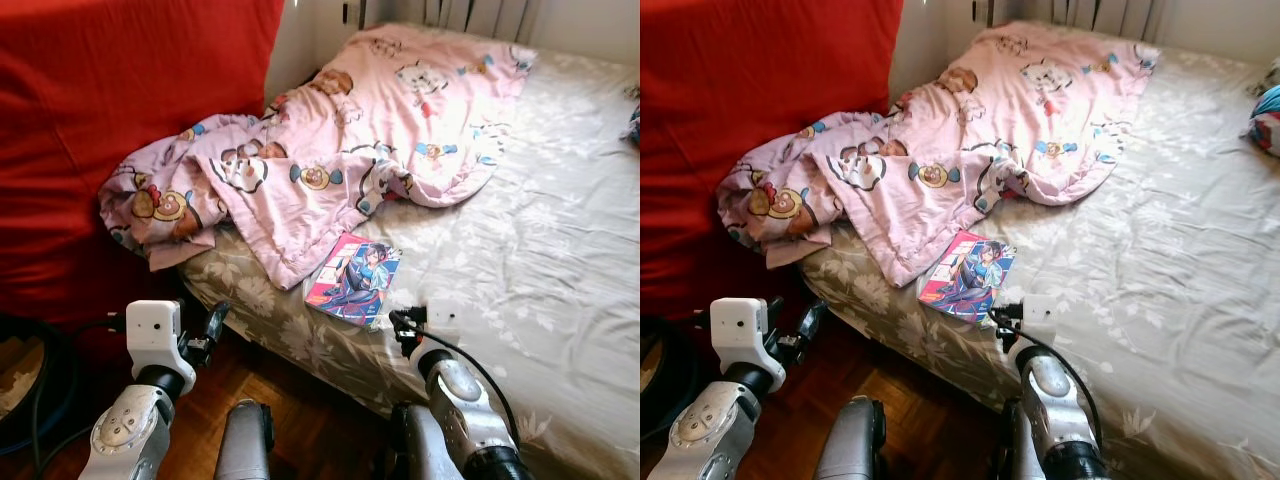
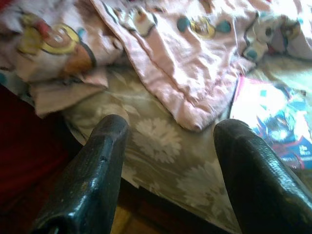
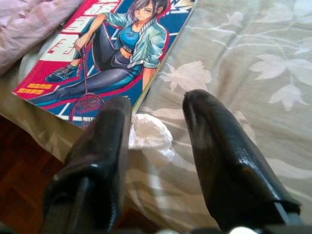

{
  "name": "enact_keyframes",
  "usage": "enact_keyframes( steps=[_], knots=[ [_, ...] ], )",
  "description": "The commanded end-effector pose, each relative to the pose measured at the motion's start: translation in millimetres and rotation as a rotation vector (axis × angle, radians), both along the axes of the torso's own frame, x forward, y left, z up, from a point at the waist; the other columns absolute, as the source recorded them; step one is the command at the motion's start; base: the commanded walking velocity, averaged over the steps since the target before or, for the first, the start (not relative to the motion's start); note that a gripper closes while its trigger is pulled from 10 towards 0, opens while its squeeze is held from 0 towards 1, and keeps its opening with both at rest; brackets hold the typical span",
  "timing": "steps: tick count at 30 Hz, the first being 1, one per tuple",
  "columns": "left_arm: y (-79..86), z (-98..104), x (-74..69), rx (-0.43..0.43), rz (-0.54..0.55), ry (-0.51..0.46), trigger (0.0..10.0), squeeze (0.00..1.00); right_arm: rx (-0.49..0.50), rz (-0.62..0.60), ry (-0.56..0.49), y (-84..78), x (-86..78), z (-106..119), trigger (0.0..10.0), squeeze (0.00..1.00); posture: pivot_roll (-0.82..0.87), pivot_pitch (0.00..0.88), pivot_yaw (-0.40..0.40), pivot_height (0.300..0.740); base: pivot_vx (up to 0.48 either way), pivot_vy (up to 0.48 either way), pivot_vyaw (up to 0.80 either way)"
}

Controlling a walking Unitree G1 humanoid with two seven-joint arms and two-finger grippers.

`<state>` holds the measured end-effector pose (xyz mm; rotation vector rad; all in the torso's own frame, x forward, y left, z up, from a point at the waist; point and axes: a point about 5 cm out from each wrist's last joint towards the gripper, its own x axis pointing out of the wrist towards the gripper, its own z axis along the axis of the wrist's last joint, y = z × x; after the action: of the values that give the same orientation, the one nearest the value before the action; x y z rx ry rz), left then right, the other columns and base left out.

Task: Clean up the room

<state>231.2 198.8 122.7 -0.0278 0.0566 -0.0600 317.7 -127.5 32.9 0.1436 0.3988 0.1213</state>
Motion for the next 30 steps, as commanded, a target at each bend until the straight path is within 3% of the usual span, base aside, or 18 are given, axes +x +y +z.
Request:
enact_keyframes(
  steps=[1, 2, 8, 9, 10, 13, 18, 19, 20, 24, 25, 26, 27, 30],
  knots=[
    [-0.1, 3, -3.8, -0.011, -0.002, 0.0, 10.0, 0.0, -0.006, 0.007, 0.041, 3.4, 2.1, -4, 10.0, 0.29, 0.18, 0.262, 0.024, 0.59, 0.0, 0.0, 0.0],
    [-1.5, 4, -6.9, -0.014, -0.002, 0.003, 10.0, 0.0, -0.002, 0.024, 0.044, 5.8, 7.6, 0, 10.0, 1.0, 0.19, 0.274, 0.023, 0.59, 0.0, 0.0, 0.0],
    [-0.5, 7, -13.1, -0.016, 0.013, 0.009, 10.0, 0.0, -0.05, 0.074, 0.013, 10.6, 26.7, 18, 10.0, 1.0, 0.21, 0.304, 0.013, 0.59, 0.0, 0.0, 0.0],
    [0.5, 7, -15.0, -0.015, 0.02, 0.01, 10.0, 0.0, -0.058, 0.078, 0.01, 10.5, 29.4, 21, 10.0, 0.54, 0.22, 0.307, 0.012, 0.59, 0.0, 0.0, 0.0],
    [0.7, 7, -16.0, -0.015, 0.022, 0.011, 10.0, 0.0, -0.069, 0.079, 0.011, 10.0, 30.2, 22, 10.0, 0.0, 0.22, 0.309, 0.012, 0.59, 0.0, 0.0, 0.0],
    [1.1, 7, -21.6, -0.016, 0.027, 0.024, 10.0, 0.0, -0.113, 0.045, 0.04, 4.2, 33.4, 23, 10.0, 0.0, 0.22, 0.319, 0.009, 0.59, 0.0, 0.0, 0.0],
    [0.0, 6, -22.2, -0.018, 0.028, 0.031, 10.0, 0.0, -0.09, 0.02, 0.037, 1.5, 36.0, 26, 10.0, 0.0, 0.22, 0.324, 0.008, 0.59, 0.0, 0.0, 0.0],
    [-0.7, 7, -22.1, -0.02, 0.028, 0.032, 10.0, 0.0, -0.078, 0.017, 0.033, 1.0, 36.7, 27, 10.0, 0.81, 0.22, 0.324, 0.008, 0.59, 0.0, 0.0, 0.0],
    [-1.4, 7, -21.7, -0.021, 0.027, 0.034, 10.0, 0.0, -0.072, 0.017, 0.03, 0.7, 37.2, 27, 10.0, 1.0, 0.21, 0.324, 0.01, 0.59, 0.0, 0.0, 0.0],
    [-4.4, 7, -19.6, -0.026, 0.017, 0.036, 10.0, 0.0, -0.081, -0.005, 0.057, -4.5, 34.6, 23, 10.0, 1.0, 0.21, 0.321, 0.012, 0.59, 0.0, 0.0, 0.0],
    [-4.3, 7, -19.1, -0.026, 0.017, 0.036, 10.0, 0.0, -0.073, -0.006, 0.066, -4.8, 33.8, 21, 10.0, 0.87, 0.21, 0.32, 0.014, 0.59, 0.0, 0.0, 0.0],
    [-4.2, 7, -18.8, -0.026, 0.017, 0.036, 10.0, 0.0, -0.067, 0.0, 0.08, -4.7, 32.4, 19, 10.0, 0.55, 0.21, 0.32, 0.014, 0.59, 0.0, 0.0, 0.0],
    [-3.5, 7, -18.3, -0.025, 0.018, 0.036, 10.0, 0.0, -0.062, 0.02, 0.116, -4.4, 28.5, 13, 10.0, 0.0, 0.2, 0.319, 0.016, 0.59, 0.0, 0.0, 0.0],
    [-3.1, 7, -18.6, -0.023, 0.018, 0.037, 10.0, 0.0, -0.067, 0.023, 0.154, -6.6, 23.6, 6, 10.0, 0.0, 0.21, 0.32, 0.019, 0.59, 0.0, 0.0, 0.0]
  ],
)
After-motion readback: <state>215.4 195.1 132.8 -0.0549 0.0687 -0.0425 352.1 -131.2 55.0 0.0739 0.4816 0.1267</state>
